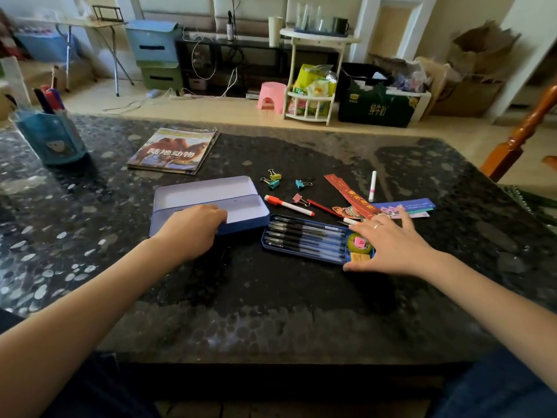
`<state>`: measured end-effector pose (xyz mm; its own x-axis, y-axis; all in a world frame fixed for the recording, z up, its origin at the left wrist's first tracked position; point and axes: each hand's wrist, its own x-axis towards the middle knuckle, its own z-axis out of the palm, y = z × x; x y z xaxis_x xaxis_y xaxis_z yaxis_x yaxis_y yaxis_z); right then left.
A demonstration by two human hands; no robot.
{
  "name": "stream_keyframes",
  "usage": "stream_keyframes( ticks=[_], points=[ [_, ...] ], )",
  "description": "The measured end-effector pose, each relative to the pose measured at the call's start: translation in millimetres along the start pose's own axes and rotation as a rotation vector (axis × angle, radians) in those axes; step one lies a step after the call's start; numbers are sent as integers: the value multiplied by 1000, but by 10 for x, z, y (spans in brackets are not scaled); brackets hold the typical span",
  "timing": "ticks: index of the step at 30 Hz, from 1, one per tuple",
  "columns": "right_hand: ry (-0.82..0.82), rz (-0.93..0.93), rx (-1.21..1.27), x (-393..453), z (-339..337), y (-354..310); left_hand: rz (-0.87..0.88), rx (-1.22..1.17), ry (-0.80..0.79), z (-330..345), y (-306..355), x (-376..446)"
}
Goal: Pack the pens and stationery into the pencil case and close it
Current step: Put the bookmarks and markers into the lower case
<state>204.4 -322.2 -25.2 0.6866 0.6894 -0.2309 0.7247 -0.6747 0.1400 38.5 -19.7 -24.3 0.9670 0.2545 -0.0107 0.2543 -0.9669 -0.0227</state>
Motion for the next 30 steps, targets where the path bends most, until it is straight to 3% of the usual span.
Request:
stream_keyframes(
  ticks=[3, 7, 11, 16, 23, 30],
  points=[
    [-11, -1, 107, 19, -123, 82, -2, 28, -55, -13, 19, 16],
    [257, 172, 294, 414, -267, 271, -24, 72, -125, -42, -9, 32],
    [67, 361, 327, 788, -125, 390, 37, -19, -230, -64, -36, 45],
    [166, 432, 160, 969, 52, 224, 79, -53, -238, -82, -27, 79],
    [173, 390, 65, 982, -75, 99, 94, -43, -225, -97, 22, 46],
    [624, 139, 527, 876, -190, -280, 111, -82, -206, -54, 107, 29]
  ],
)
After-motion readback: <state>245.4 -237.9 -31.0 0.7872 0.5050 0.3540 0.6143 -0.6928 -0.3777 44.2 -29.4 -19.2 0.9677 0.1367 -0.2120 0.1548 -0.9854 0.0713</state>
